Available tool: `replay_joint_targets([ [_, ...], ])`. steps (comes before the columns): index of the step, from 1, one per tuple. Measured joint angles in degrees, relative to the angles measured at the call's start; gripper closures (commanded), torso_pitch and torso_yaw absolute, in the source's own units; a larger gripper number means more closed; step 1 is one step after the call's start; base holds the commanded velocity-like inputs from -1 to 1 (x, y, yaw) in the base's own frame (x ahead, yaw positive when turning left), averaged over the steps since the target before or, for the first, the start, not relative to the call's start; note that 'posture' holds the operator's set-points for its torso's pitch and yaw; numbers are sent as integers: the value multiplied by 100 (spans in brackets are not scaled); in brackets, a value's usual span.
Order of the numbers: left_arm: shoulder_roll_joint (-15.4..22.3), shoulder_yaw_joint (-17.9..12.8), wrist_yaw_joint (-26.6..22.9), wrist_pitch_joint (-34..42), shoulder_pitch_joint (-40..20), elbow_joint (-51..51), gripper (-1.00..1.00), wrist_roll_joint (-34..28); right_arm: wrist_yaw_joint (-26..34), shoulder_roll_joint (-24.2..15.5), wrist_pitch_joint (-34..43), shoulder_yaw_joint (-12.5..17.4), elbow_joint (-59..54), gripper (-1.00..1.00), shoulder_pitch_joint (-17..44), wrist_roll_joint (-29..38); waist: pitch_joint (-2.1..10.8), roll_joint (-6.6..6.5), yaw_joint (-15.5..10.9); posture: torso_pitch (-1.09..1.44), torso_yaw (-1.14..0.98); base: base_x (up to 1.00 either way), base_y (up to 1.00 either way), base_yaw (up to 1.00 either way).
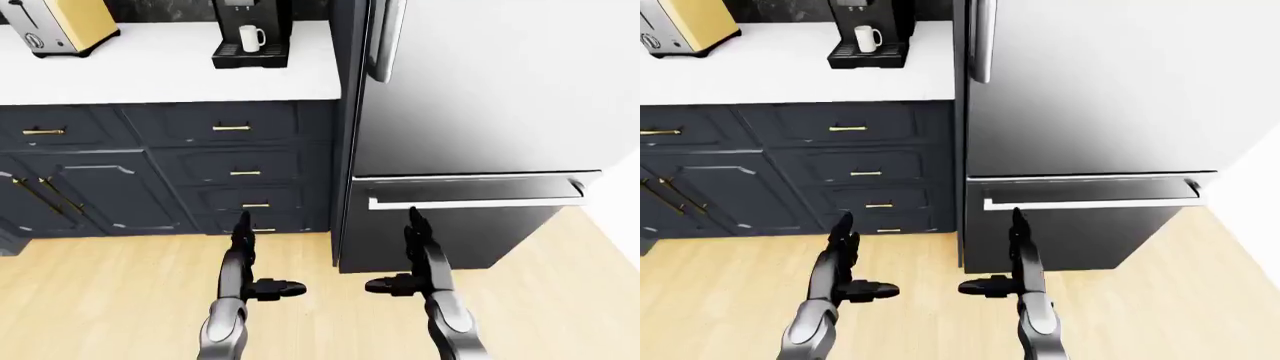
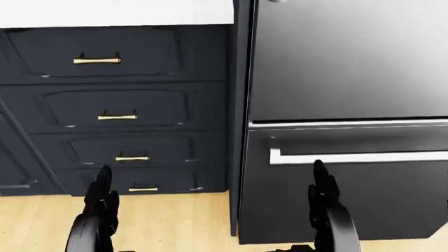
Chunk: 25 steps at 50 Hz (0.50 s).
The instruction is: Pick the mug from under the coffee machine dispenser and place it on the counter.
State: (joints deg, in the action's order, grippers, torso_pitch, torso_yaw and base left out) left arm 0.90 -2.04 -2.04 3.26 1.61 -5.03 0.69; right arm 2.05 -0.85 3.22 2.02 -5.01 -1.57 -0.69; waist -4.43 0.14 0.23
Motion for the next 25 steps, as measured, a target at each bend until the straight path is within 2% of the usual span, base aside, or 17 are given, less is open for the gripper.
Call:
replay_joint_targets([
  [1, 2, -30, -13, 56, -9, 155, -100, 51, 21, -14, 25, -4, 123, -100, 4, -21, 48, 24, 7, 0, 0, 0, 0, 0],
  [3, 43, -91, -41, 44, -163, 561, -100, 137, 69, -44, -20, 29, 459, -100, 115, -64, 319, 28, -30, 0, 0, 0, 0, 0],
  [5, 64, -111, -62, -64, -221, 689, -100, 162, 100, -30, -84, 30, 539, -100, 146, -88, 222, 62, -43, 0, 0, 0, 0, 0],
  [7, 83, -123, -84, -17, -174, 751, -100, 161, 136, -52, 5, 1, 607, -100, 97, -84, 305, 50, -41, 0, 0, 0, 0, 0],
  [11, 132, -230, -119, 271, -199, 909, -100, 191, 229, -113, 196, 33, 809, -100, 95, 19, 314, 22, -40, 0, 0, 0, 0, 0],
  [15, 205, -391, -143, 639, -252, 1427, -100, 269, 325, -252, 497, 299, 1108, -100, 306, -1, 328, 19, -44, 0, 0, 0, 0, 0],
  [18, 307, -591, -113, 1073, -516, 1988, -100, 391, 359, -395, 788, 530, 1412, -100, 600, -24, 363, 27, -45, 0, 0, 0, 0, 0],
  [25, 682, -1002, -70, 1687, -1173, 2670, -100, 556, 431, -653, 1270, 767, 1958, -100, 1071, -123, 444, 9, -42, 0, 0, 0, 0, 0],
])
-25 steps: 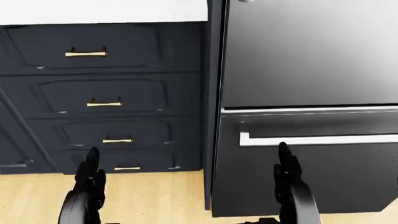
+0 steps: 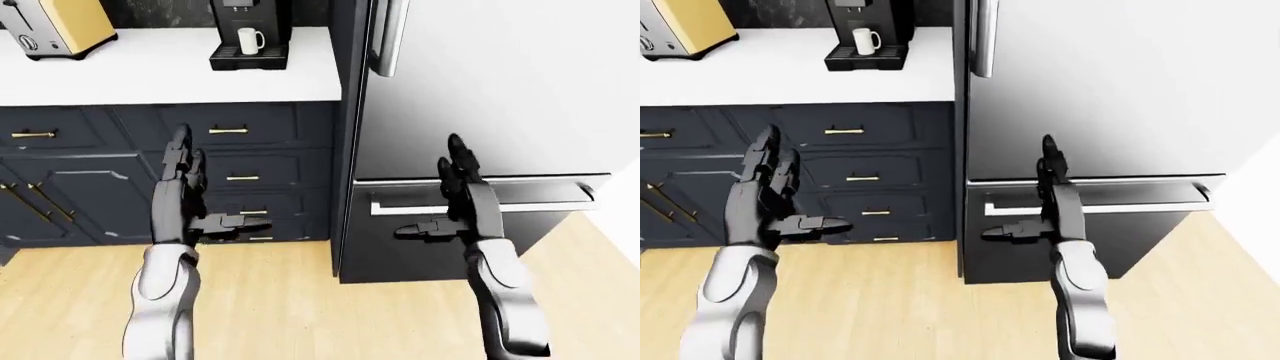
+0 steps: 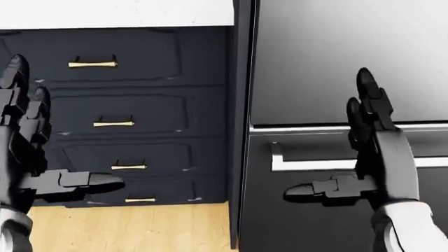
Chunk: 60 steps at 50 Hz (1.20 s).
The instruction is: Pick the mug from under the coffee machine dispenser and place it on the counter.
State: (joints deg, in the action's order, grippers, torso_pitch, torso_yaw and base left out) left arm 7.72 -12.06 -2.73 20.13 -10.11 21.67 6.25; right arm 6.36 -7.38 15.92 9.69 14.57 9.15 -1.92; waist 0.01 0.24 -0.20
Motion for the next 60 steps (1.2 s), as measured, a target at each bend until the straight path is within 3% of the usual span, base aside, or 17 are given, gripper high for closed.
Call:
replay_joint_targets([
  [12, 505, -393, 206, 916, -662, 458, -100, 288, 140, -655, 1097, 505, 756, -100, 931, -111, -111, -8, 5, 0, 0, 0, 0, 0],
  [19, 695, -473, 304, 1327, -919, 643, -100, 482, 177, -858, 1398, 534, 937, -100, 1227, -202, -149, 27, 8, 0, 0, 0, 1, 0],
  [24, 890, -625, 371, 1502, -1074, 696, -100, 606, 151, -964, 1500, 606, 846, -100, 1291, -207, -155, -93, 26, 0, 0, 0, 14, 0],
  [29, 978, -592, 402, 1590, -1215, 871, -100, 734, 97, -995, 1546, 697, 868, -100, 1296, -194, -175, -207, 92, 0, 0, 0, 27, 0],
  [31, 1016, -602, 409, 1620, -1240, 892, -100, 769, 96, -999, 1573, 675, 902, -100, 1317, -209, -174, -368, 93, 0, 0, 0, 27, 0],
  [32, 1038, -631, 415, 1626, -1232, 881, -100, 774, 101, -979, 1570, 648, 932, -100, 1331, -220, -185, -387, 74, 0, 0, 0, 27, 0],
  [36, 1065, -738, 476, 1709, -1177, 788, -100, 751, 157, -964, 1623, 532, 930, -100, 1331, -291, -227, -342, 36, 0, 0, 0, 27, 0],
  [41, 1150, -744, 460, 1735, -1283, 803, -100, 791, 133, -990, 1647, 602, 970, -100, 1338, -282, -227, -120, 79, 0, 0, 0, 23, 0],
  [46, 1163, -747, 456, 1717, -1269, 781, -100, 807, 153, -991, 1637, 587, 1019, -100, 1320, -264, -181, -136, 54, 0, 0, 0, 7, 0],
  [50, 1223, -813, 461, 1745, -1309, 735, -100, 834, 178, -974, 1652, 560, 1012, -100, 1325, -263, -186, -58, 34, 0, 0, 0, 6, 0],
  [53, 1234, -814, 490, 1768, -1310, 771, -100, 833, 188, -962, 1656, 561, 997, -100, 1309, -261, -189, 33, 21, 0, 0, 0, 6, 0],
  [57, 1259, -810, 489, 1787, -1364, 829, -100, 858, 185, -983, 1662, 589, 1005, -100, 1318, -264, -150, 248, 34, 0, 0, 0, 5, 0],
  [60, 1214, -719, 468, 1780, -1328, 860, -100, 890, 158, -988, 1639, 674, 1007, -100, 1258, -237, -218, 91, 48, 0, 0, 0, 5, 0],
])
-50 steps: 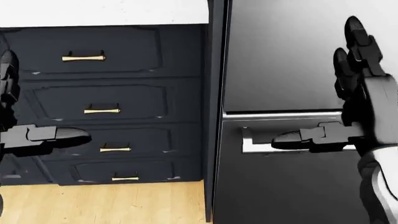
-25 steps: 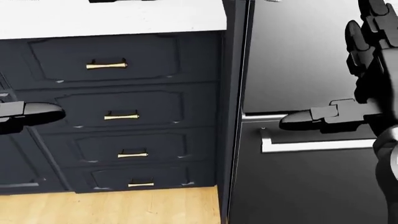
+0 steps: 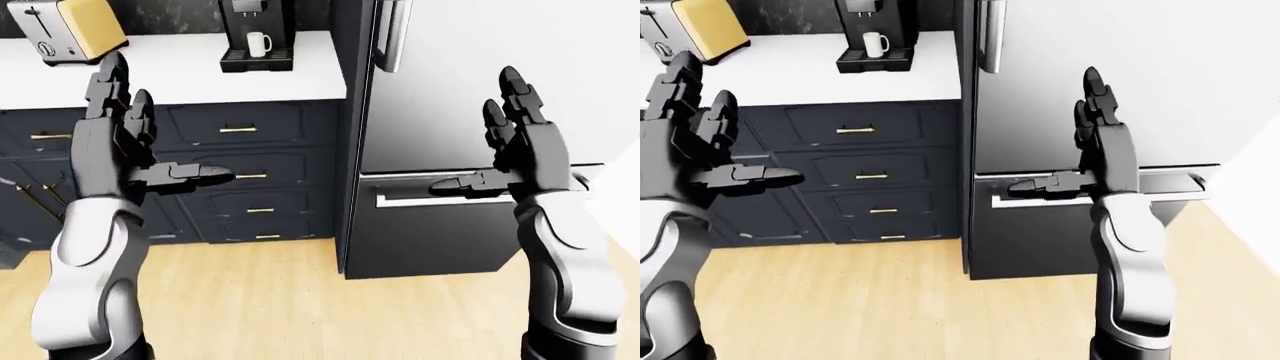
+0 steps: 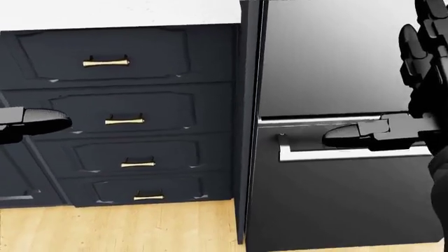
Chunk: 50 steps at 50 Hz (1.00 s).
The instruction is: Pick the mug from under the coffee machine dispenser and place it on the counter.
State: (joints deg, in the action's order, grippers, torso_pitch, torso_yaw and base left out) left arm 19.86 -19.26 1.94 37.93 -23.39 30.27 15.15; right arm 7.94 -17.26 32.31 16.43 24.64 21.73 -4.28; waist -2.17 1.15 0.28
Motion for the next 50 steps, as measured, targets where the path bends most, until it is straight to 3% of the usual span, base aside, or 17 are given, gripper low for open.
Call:
replay_joint_targets([
  [4, 11, 23, -17, 51, -25, -55, -100, 12, -4, 9, 20, -12, -72, -100, -30, 22, -11, -15, -4, 0, 0, 0, 4, 0],
  [7, 25, 4, -13, 43, -61, -21, -100, 5, 10, 5, -10, -22, -42, -100, -13, 21, 27, -233, 41, 0, 0, 0, 4, 0],
  [9, 31, -17, -10, 23, -40, -5, -100, -2, 19, 42, -16, -48, -30, -100, -41, 14, -16, -214, 29, 0, 0, 0, 5, 0],
  [18, 50, -53, 12, 58, -42, -60, -100, -31, 50, 35, 26, -80, 54, -100, -1, -2, 12, -97, -14, 0, 0, 0, 5, 0],
  [31, 81, -83, 9, 44, -74, -16, -100, -62, 79, 59, 34, -98, 63, -100, -28, -6, 8, -72, -17, 0, 0, 4, 9, 0],
  [39, 47, 39, -47, 43, -99, -4, -100, -2, 41, 17, 77, 15, 12, -100, -60, 38, 6, -317, 39, 0, 0, 7, 11, 0],
  [41, 61, 4, -39, 54, -104, -21, -100, -7, 46, 13, 74, -9, 37, -100, -29, 37, 6, -470, 31, 0, 0, 7, 14, 0],
  [43, 87, -68, -15, 64, -81, -43, -100, -26, 66, 66, 50, -81, 80, -100, -37, 19, -29, -390, -18, 0, 0, 7, 14, 0],
  [46, 92, -128, 27, 106, -56, -83, -100, -58, 120, 84, 66, -171, 61, -100, -62, -18, -15, -391, -46, 0, 0, 7, 18, 0],
  [50, 100, -85, 26, 64, -104, -25, -100, -59, 117, 67, 78, -107, 74, -100, -44, -11, -16, -185, -28, 0, 0, 8, 19, 0],
])
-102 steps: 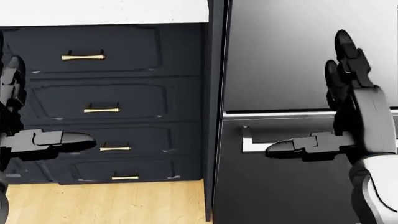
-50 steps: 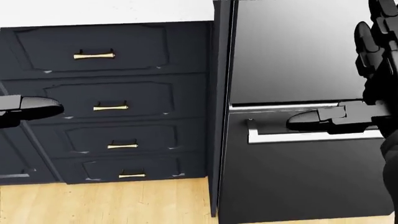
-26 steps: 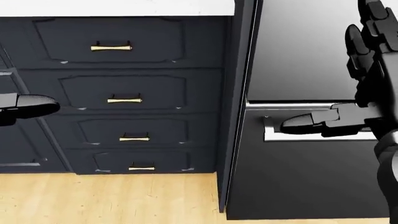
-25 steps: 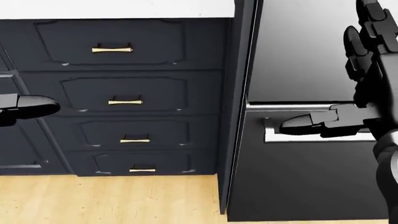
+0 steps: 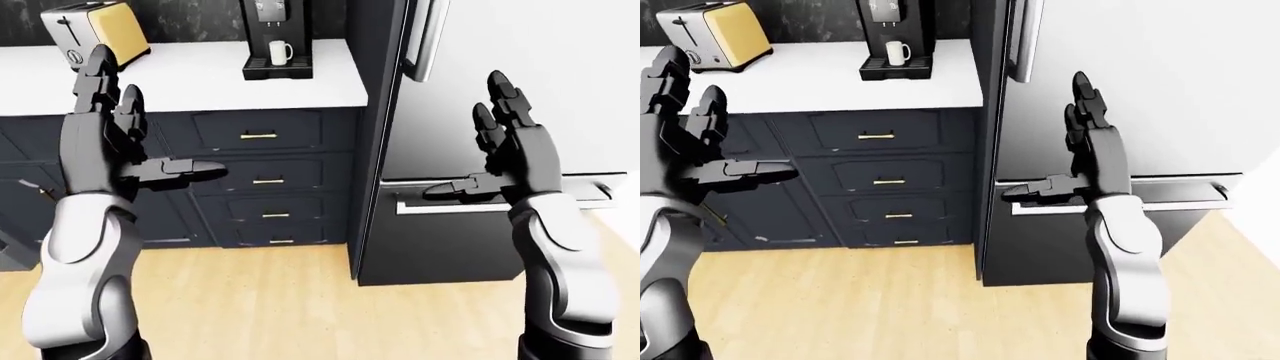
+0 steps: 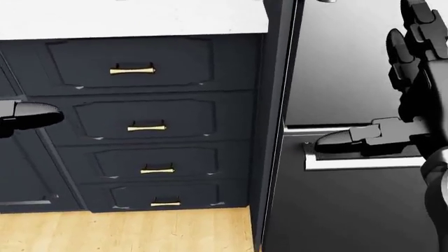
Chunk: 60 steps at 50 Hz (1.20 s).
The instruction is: Pick the mug from under the coffee machine dispenser and place it on the counter.
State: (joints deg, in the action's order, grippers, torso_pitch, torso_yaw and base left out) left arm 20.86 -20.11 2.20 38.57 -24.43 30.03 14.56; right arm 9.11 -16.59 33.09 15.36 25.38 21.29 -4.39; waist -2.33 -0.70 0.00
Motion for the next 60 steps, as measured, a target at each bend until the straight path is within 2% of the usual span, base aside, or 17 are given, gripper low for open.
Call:
replay_joint_targets([
  [4, 3, 24, -7, -26, -25, 20, -100, 3, -6, -11, -33, 28, 50, -100, 21, 2, 11, 305, -24, 0, 0, 8, 19, 0],
  [6, -58, 79, -14, -26, -9, 15, -100, 9, -10, -37, -49, 67, 25, -100, 0, 8, -20, 225, 44, 0, 0, 8, 20, 0],
  [11, -54, 127, -50, 71, 11, -64, -100, 46, -41, -20, 77, 94, -85, -100, -37, 25, 50, 328, 65, 0, 0, 8, 34, 0],
  [15, -17, 61, -30, 12, -57, 62, -100, 37, -46, -41, 33, 107, 32, -100, 12, -1, 14, 81, 82, 0, 0, 8, 37, 0],
  [18, -7, 84, -39, -16, -79, 76, -100, 57, -53, -42, 38, 120, 19, -100, -3, -10, 9, -202, 128, 0, 0, 8, 37, 0],
  [20, 24, 63, -37, -7, -93, 39, -100, 62, -51, -30, 51, 99, 11, -100, 29, -18, 86, -435, 107, 0, 0, 9, 38, 0],
  [24, -12, -9, 22, 47, 31, -59, -100, 6, 13, 29, 84, -64, -24, -100, -63, -67, -9, -280, 21, 0, 0, 8, 38, 0],
  [27, -3, 20, 20, 69, -12, -32, -100, 10, 21, 4, 93, -14, -19, -100, -34, -59, -13, -55, 23, 0, 0, 9, 36, 0],
  [34, 3, 14, 16, 28, -61, 47, -100, 25, 19, -31, -3, 33, 85, -100, 19, -40, 8, 337, -10, 0, 0, 9, 36, 0],
  [36, -51, 98, -1, 22, -4, 26, -100, 34, 14, -24, 6, 82, 34, -100, -51, -25, -37, 226, 60, 0, 0, 8, 35, 0],
  [38, -50, 154, -32, 73, 11, -34, -100, 57, 4, -12, 75, 93, -58, -100, -109, -1, 16, 303, 72, 0, 0, 9, 36, 0],
  [40, -33, 130, -39, 92, -15, -40, -100, 58, 4, -24, 117, 85, -63, -100, -81, 12, 59, 273, 70, 0, 0, 10, 35, 0],
  [44, -22, 92, -31, -2, -59, 62, -100, 30, 10, -40, 40, 102, 83, -100, -26, 12, -9, -80, 110, 0, 0, 9, 36, 0],
  [46, -16, 85, -32, -33, -62, 71, -100, 25, 14, -39, 26, 85, 94, -100, 0, 11, 59, -376, 97, 0, 0, 9, 36, 0],
  [50, -23, 5, -1, 24, 41, -59, -100, -21, 79, 55, 87, -96, 18, -100, -87, -30, 0, -320, -37, 0, 0, 11, 29, 0],
  [55, -25, 37, -10, 35, 3, 21, -100, -18, 78, 28, 105, 4, 42, -100, -77, 0, 12, -82, -14, 0, 0, 12, 16, 0],
  [60, -19, 21, -19, 17, 6, 5, -100, -20, 66, 21, 16, 16, 130, -100, -36, 0, 31, 39, -34, 0, 0, 15, 5, 0],
])
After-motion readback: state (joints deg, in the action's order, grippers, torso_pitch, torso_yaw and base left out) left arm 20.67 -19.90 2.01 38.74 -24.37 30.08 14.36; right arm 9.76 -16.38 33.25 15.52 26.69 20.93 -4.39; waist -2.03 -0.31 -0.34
